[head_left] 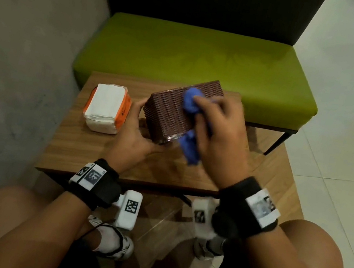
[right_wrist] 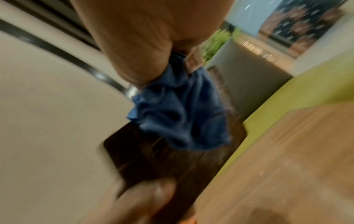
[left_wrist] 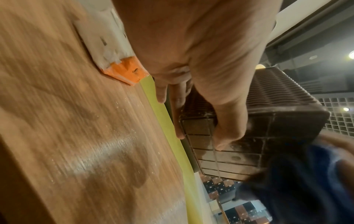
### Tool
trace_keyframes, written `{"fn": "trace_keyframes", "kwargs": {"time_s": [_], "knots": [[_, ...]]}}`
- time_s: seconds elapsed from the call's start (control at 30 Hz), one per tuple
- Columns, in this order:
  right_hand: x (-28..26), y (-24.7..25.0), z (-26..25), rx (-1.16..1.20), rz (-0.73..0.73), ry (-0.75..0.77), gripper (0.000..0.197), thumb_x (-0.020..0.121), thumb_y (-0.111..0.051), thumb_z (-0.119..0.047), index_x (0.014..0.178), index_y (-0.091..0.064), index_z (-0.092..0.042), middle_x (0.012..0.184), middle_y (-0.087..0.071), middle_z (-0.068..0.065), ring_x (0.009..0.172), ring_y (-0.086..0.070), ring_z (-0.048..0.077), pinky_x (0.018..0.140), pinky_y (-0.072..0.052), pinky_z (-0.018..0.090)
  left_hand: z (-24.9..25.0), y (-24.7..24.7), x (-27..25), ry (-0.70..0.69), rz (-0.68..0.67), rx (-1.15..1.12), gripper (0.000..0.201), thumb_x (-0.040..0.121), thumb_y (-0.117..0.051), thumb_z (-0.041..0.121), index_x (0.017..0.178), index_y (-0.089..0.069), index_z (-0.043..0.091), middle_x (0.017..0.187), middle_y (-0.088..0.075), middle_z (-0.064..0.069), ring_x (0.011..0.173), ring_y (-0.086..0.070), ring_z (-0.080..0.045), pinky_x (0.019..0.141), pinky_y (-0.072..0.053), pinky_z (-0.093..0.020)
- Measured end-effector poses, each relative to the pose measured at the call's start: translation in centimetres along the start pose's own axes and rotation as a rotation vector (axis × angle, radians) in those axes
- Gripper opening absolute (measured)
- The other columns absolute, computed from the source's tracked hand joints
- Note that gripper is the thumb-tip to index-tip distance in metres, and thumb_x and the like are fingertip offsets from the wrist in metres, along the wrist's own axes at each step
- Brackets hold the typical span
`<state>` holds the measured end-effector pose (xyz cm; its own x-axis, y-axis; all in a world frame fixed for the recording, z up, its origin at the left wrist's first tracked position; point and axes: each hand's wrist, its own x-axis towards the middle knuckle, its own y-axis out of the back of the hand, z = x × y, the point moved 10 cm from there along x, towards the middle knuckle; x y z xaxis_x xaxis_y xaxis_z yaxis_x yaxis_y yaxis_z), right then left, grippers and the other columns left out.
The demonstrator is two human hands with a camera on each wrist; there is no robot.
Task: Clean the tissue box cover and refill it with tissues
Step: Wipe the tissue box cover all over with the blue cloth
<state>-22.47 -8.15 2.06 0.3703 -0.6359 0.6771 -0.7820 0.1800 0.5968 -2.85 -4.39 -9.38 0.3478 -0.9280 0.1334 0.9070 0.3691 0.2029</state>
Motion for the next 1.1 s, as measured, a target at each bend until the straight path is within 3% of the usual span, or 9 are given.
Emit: {"fn": "trace_keyframes", "kwargs": {"time_s": [0.13, 0.27, 0.33, 0.5, 0.6, 0.73, 0.83, 0.97, 1.1], "knots": [[0.7, 2.1, 4.1, -0.053, 0.127, -0.232, 0.027, 0.098, -0.059, -0.009, 0.121, -0.073, -0.005, 0.111, -0.060, 0.020, 0.104, -0.055, 0.033, 0.086, -0.050, 0.050, 1.1, -0.3, -0.5, -0.022, 0.000, 0.010, 0.107, 0.052, -0.103, 0.042, 0.136, -0.039, 0.058, 0.141, -0.061, 0.012, 0.118, -0.071, -0.013, 0.088, -0.062, -0.025], [-1.4, -0.8, -5.7, 0.013, -0.037, 0.098, 0.032, 0.092, -0.060, -0.005, 0.120, -0.074, 0.000, 0.114, -0.063, 0.025, 0.100, -0.057, 0.038, 0.081, -0.050, 0.048, 1.2, -0.6, 0.2, -0.007, 0.023, 0.054, 0.096, 0.064, -0.093, 0.046, 0.146, -0.045, 0.045, 0.152, -0.056, 0.007, 0.131, -0.063, -0.010, 0.112, -0.055, -0.046], [-1.5, -0.3, -5.7, 0.012, -0.028, 0.148, 0.031, 0.095, -0.061, -0.006, 0.121, -0.075, 0.000, 0.115, -0.065, 0.024, 0.099, -0.059, 0.039, 0.083, -0.050, 0.049, 0.9, -0.6, 0.4, 0.027, 0.008, -0.007, 0.100, 0.066, -0.092, 0.058, 0.152, -0.045, 0.038, 0.151, -0.060, 0.001, 0.132, -0.066, -0.017, 0.113, -0.054, -0.051], [1.0, 3.2, 5.0, 0.082, 0.150, -0.261, 0.028, 0.102, -0.060, -0.013, 0.127, -0.074, -0.010, 0.116, -0.064, 0.015, 0.110, -0.060, 0.025, 0.096, -0.049, 0.030, 1.0, 0.0, -0.4, -0.028, -0.005, 0.022, 0.115, 0.065, -0.104, 0.014, 0.153, -0.034, 0.037, 0.146, -0.060, 0.011, 0.123, -0.071, -0.017, 0.098, -0.064, -0.039], [0.8, 2.7, 8.3, 0.442, 0.151, -0.483, 0.026, 0.105, -0.057, -0.014, 0.126, -0.073, -0.011, 0.124, -0.071, 0.011, 0.116, -0.067, 0.018, 0.104, -0.055, 0.037, 0.3, -0.3, -0.7, -0.022, -0.028, -0.008, 0.116, 0.065, -0.103, 0.024, 0.157, -0.033, 0.032, 0.151, -0.059, 0.003, 0.128, -0.070, -0.015, 0.105, -0.061, -0.043], [-1.1, 1.5, 9.3, 0.782, 0.121, -0.723, 0.026, 0.109, -0.053, -0.008, 0.126, -0.072, -0.006, 0.123, -0.073, 0.012, 0.105, -0.070, 0.019, 0.088, -0.058, 0.028, -0.4, -0.3, -0.8, -0.001, -0.049, 0.151, 0.126, 0.054, -0.102, 0.060, 0.158, -0.034, 0.037, 0.154, -0.047, 0.007, 0.128, -0.062, -0.002, 0.108, -0.056, -0.037], [-1.6, 1.9, 8.5, 0.727, 0.156, -0.689, 0.024, 0.108, -0.054, -0.008, 0.122, -0.073, -0.010, 0.109, -0.072, 0.006, 0.095, -0.068, 0.012, 0.083, -0.055, 0.026, 0.4, 0.3, -0.9, -0.067, 0.008, 0.333, 0.120, 0.057, -0.101, 0.056, 0.156, -0.040, 0.031, 0.143, -0.041, 0.007, 0.115, -0.052, 0.012, 0.097, -0.050, -0.020], [-1.2, 2.4, 7.2, 0.632, 0.200, -0.605, 0.024, 0.107, -0.056, -0.011, 0.123, -0.073, -0.013, 0.124, -0.072, 0.005, 0.117, -0.068, 0.013, 0.102, -0.055, 0.035, 1.7, -0.1, -1.3, -0.131, 0.008, 0.231, 0.111, 0.064, -0.098, 0.054, 0.153, -0.035, 0.031, 0.143, -0.052, 0.017, 0.124, -0.056, 0.009, 0.100, -0.051, -0.015], [-0.8, 2.9, 5.4, 0.498, 0.184, -0.491, 0.025, 0.107, -0.056, -0.012, 0.126, -0.071, -0.012, 0.125, -0.069, 0.005, 0.118, -0.064, 0.012, 0.104, -0.053, 0.036, 1.2, -0.1, -1.4, -0.096, -0.001, 0.155, 0.128, 0.062, -0.102, 0.046, 0.163, -0.025, 0.032, 0.154, -0.038, 0.027, 0.142, -0.046, 0.007, 0.114, -0.048, -0.028]]}}
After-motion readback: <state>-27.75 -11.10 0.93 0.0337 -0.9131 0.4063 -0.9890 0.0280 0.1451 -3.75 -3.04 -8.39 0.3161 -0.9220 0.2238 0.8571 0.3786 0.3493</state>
